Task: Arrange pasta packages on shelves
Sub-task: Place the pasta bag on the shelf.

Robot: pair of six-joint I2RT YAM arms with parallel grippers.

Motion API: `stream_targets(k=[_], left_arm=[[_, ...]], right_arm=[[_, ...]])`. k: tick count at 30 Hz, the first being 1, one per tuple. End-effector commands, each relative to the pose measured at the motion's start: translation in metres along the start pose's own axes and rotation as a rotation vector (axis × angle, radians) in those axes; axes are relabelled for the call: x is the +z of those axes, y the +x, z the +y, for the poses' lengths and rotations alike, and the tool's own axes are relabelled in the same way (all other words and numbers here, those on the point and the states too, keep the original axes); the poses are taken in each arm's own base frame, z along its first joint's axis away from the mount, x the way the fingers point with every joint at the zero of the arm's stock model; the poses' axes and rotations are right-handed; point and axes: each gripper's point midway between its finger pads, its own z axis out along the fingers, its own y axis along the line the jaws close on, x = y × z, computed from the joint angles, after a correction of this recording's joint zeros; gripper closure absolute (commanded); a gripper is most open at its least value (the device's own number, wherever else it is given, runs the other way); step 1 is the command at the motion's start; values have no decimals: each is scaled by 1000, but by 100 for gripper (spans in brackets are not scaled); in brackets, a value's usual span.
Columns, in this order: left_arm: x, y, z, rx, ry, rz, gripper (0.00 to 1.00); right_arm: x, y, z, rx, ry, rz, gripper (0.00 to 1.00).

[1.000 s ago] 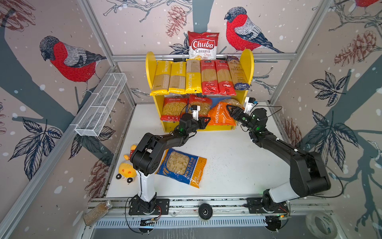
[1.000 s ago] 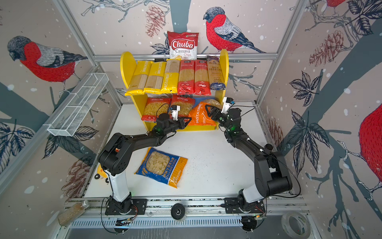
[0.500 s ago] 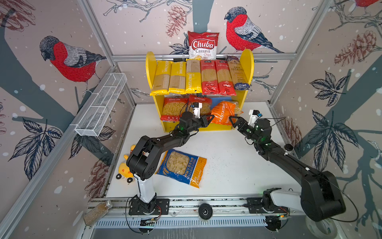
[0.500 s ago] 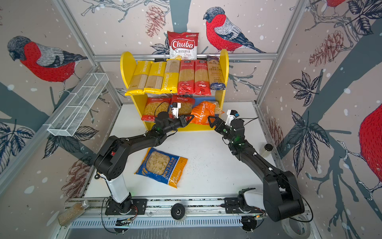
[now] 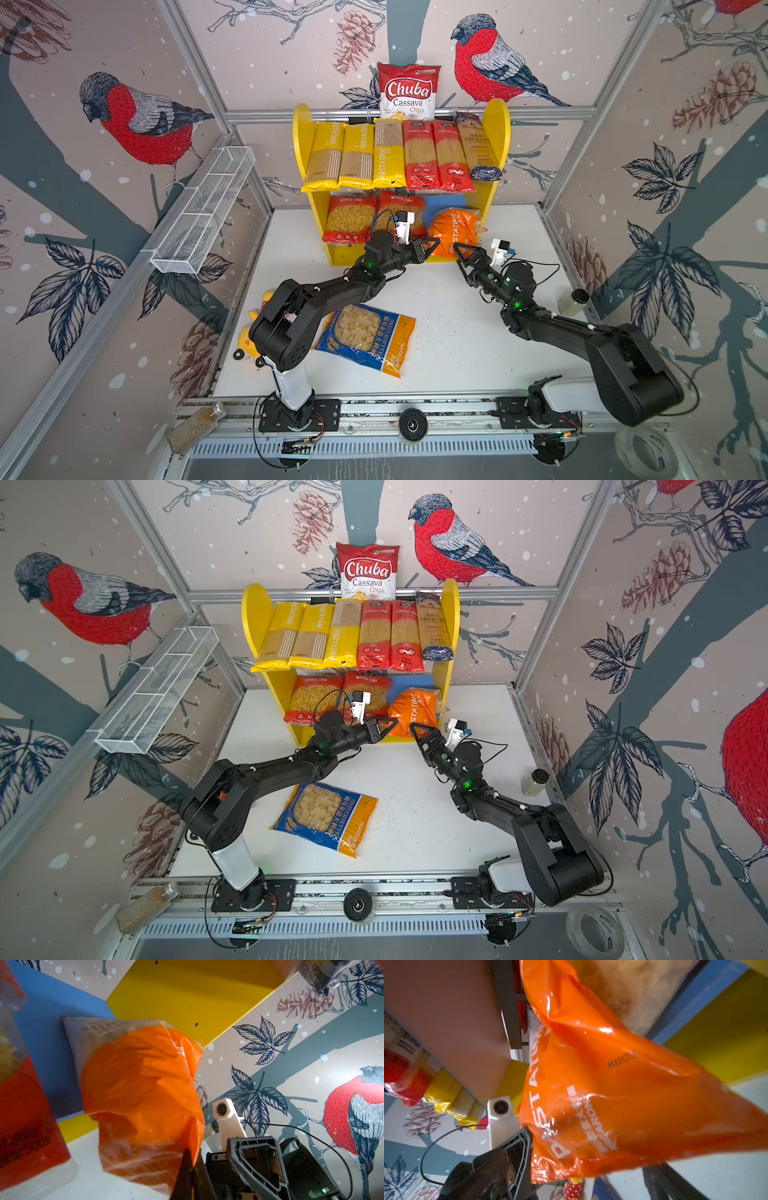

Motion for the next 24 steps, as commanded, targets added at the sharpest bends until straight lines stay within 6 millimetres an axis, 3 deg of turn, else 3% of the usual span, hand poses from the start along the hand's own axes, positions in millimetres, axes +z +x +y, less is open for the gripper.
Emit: stream_targets(k=[1, 10, 15, 24], left_arm=[[-3, -15, -29, 48, 95, -58, 100], [-5, -10, -32, 20, 118, -50, 100], [-9, -8, -38, 16, 130, -42, 100], [-13, -8, -51, 43, 161, -31, 100]], right_arm=[[7, -12, 33, 39, -153, -57, 1], [17, -9, 26, 162, -192, -113, 1], [9, -29, 29, 198, -237, -214, 6], [19, -42, 61, 82, -326, -212, 51]])
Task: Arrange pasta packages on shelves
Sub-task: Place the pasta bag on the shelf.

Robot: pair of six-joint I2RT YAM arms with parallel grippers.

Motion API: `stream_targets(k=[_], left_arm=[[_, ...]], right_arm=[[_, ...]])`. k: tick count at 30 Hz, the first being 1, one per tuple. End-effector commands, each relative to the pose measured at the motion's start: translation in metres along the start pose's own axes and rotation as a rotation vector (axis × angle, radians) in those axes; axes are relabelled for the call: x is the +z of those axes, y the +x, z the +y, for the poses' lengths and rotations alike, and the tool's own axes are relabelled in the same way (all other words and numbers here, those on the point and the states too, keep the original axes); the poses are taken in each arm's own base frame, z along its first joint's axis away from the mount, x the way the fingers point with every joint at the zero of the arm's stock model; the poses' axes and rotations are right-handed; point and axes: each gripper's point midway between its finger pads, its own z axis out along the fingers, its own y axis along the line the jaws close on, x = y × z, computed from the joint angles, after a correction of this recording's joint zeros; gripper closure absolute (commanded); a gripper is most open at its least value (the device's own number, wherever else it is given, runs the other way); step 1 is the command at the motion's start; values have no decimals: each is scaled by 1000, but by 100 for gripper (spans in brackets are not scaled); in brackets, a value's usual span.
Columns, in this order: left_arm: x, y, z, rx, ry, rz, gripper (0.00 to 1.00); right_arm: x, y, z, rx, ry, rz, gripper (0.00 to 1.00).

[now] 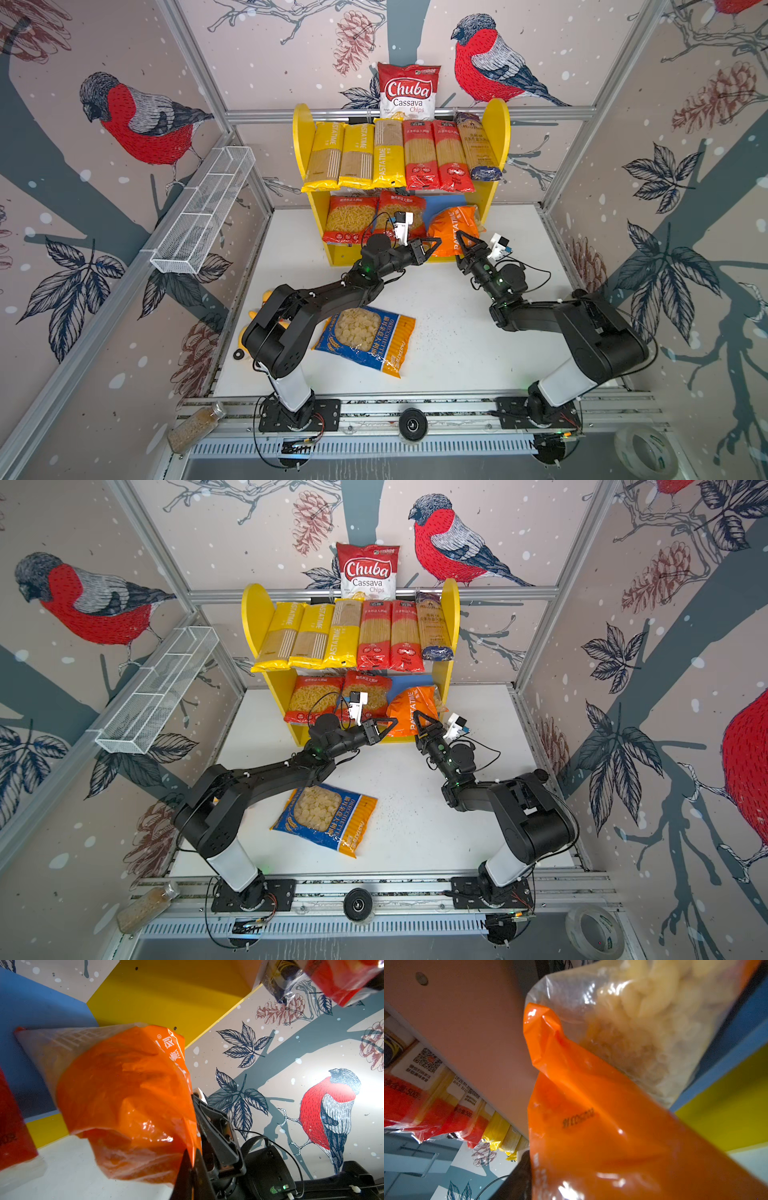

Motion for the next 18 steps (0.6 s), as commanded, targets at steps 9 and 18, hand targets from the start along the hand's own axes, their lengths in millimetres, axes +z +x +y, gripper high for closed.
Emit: stream_targets(k=[9, 18], left_arm=[[9, -11, -24, 137, 68, 9, 100], [18, -16, 10, 173, 8, 16, 100]], right_arm=[[32, -24, 75, -168, -335, -50, 79], [57, -39, 80, -271, -406, -81, 88]])
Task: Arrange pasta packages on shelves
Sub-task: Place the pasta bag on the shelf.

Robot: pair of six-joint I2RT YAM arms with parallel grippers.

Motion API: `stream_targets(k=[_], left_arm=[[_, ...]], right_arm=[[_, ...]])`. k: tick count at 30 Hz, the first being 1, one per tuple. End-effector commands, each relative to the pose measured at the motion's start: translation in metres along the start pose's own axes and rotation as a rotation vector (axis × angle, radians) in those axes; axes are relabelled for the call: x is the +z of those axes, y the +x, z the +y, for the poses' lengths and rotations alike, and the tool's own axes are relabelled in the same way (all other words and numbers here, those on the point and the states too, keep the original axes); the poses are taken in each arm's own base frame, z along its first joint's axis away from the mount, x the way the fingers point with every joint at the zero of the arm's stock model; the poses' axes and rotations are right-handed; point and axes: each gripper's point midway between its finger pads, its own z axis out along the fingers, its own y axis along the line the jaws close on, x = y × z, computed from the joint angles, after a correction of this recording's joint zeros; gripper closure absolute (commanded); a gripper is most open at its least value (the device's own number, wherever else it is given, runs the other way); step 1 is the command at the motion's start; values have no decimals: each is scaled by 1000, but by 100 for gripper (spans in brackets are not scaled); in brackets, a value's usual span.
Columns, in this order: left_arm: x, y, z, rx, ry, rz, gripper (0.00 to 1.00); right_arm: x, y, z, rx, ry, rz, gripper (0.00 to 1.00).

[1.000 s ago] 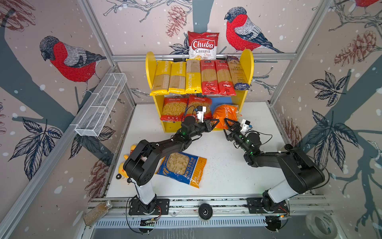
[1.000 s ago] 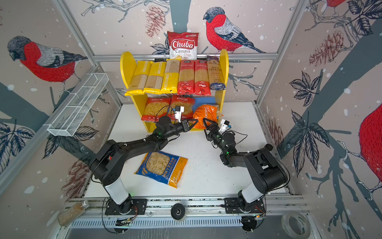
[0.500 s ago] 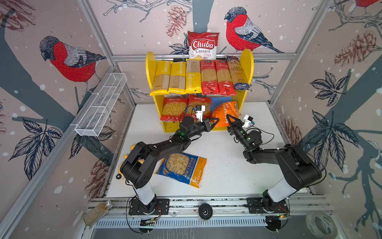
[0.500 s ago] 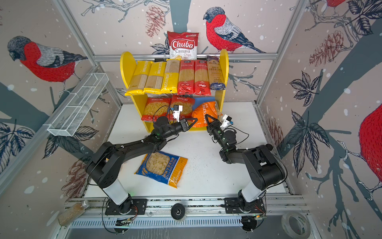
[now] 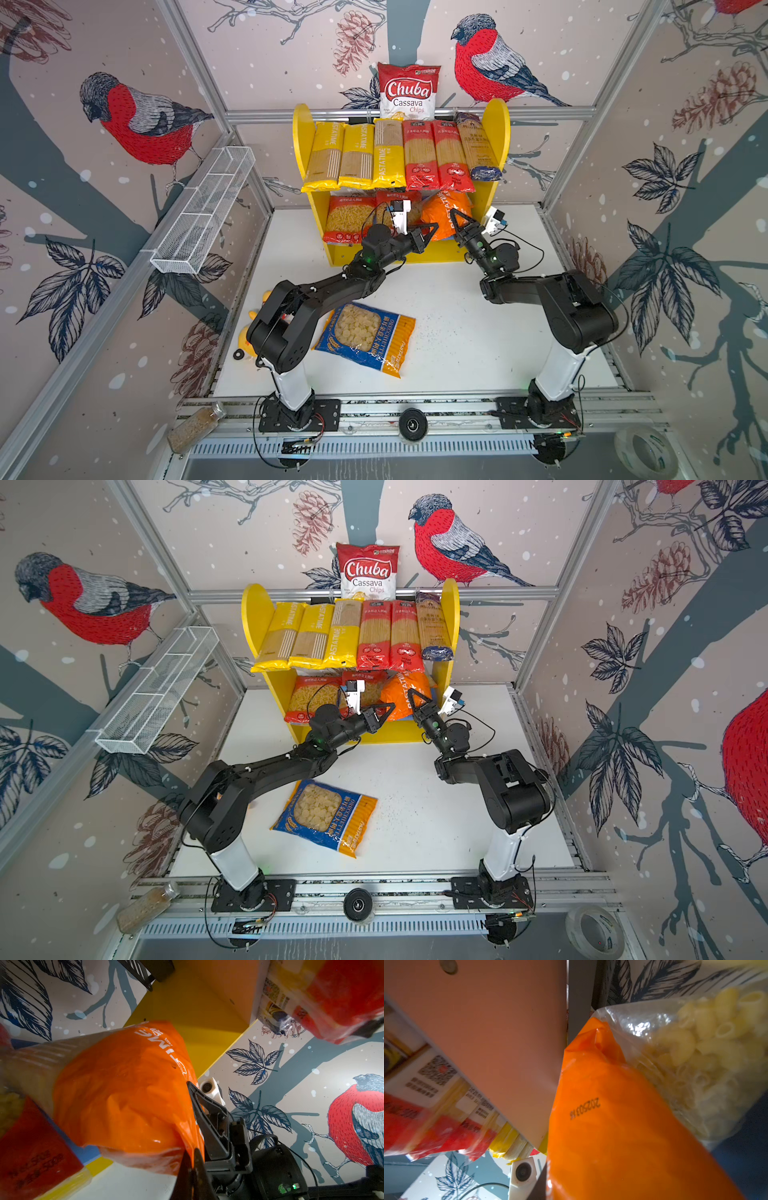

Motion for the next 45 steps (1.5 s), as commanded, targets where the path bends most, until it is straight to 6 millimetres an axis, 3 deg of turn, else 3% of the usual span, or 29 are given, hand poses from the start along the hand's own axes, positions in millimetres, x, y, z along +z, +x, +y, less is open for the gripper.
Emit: stream_targets(k=[1, 11, 14, 24, 26, 29, 31, 34, 36, 40, 45], left_arm=[[5, 24, -1, 23, 67, 112, 100], [5, 41, 11, -20, 65, 139, 100], [5, 43, 13, -18, 62, 142, 100], [10, 39, 29, 53, -7, 140, 100], [13, 40, 39, 58, -35, 137, 100], [16, 47, 51, 43, -53, 136, 100], [19, 55, 57, 15, -52, 144, 100], [19, 70, 69, -12, -68, 166, 100], [17, 78, 72, -31, -73, 176, 100], [9, 85, 63, -58, -59, 183, 100], [4, 74, 50, -53, -37, 161, 100]], right_arm=[[3, -32, 47, -67, -217, -121, 89], [-10, -38, 46, -78, -195, -171, 90], [-6, -40, 46, -71, -204, -180, 90], [20, -43, 94, -163, -324, -176, 90], [21, -49, 82, -137, -284, -186, 86], [13, -52, 45, -46, -198, -203, 82], [1, -50, 15, 41, -127, -219, 72], [-18, -43, -14, 139, -39, -232, 58], [-33, -39, -23, 168, 10, -246, 50], [-60, -33, -31, 194, 112, -254, 44], [-68, -21, -38, 169, 202, -199, 37]])
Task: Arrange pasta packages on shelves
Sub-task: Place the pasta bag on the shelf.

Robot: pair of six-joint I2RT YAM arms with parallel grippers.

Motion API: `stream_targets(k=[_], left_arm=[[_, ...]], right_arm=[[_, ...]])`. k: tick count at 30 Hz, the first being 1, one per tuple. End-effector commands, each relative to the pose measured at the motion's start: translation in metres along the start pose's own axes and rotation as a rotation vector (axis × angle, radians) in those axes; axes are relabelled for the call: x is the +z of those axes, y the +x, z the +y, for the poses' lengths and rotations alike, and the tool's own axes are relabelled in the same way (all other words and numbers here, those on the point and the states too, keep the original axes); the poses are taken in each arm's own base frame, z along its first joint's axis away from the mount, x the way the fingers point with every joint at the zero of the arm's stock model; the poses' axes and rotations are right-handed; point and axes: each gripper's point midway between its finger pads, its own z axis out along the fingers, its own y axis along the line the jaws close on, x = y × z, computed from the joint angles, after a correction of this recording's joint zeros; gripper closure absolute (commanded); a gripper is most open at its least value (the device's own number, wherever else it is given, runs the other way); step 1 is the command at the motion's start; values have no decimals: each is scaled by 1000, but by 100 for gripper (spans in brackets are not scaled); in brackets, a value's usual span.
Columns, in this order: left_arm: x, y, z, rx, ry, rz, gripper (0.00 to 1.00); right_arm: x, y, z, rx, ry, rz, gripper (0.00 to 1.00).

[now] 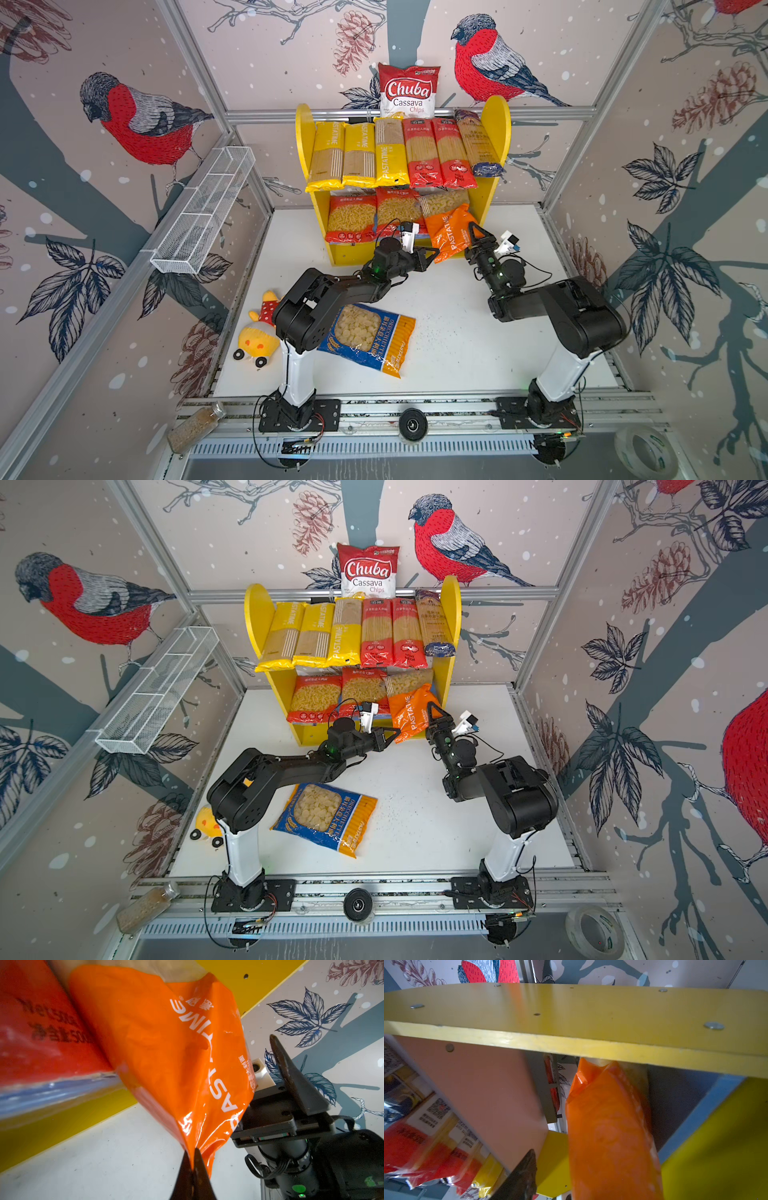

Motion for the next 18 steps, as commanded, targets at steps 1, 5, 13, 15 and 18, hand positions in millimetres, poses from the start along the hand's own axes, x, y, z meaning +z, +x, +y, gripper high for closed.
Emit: stream_targets(k=[1, 5, 13, 15, 18], left_arm=[[-4, -14, -18, 23, 57, -25, 100], [-4, -28, -23, 26, 75, -37, 100], [12, -34, -7, 53, 35, 6, 100], [10, -35, -9, 54, 39, 3, 100], [1, -38, -16, 60, 44, -10, 94]], right_arm=[[1, 3, 0, -37, 30, 22, 35], [7, 10, -13, -54, 98, 66, 34], [22, 25, -18, -89, 137, 115, 42], [26, 23, -16, -87, 128, 110, 51], [35, 20, -14, -92, 114, 91, 67]])
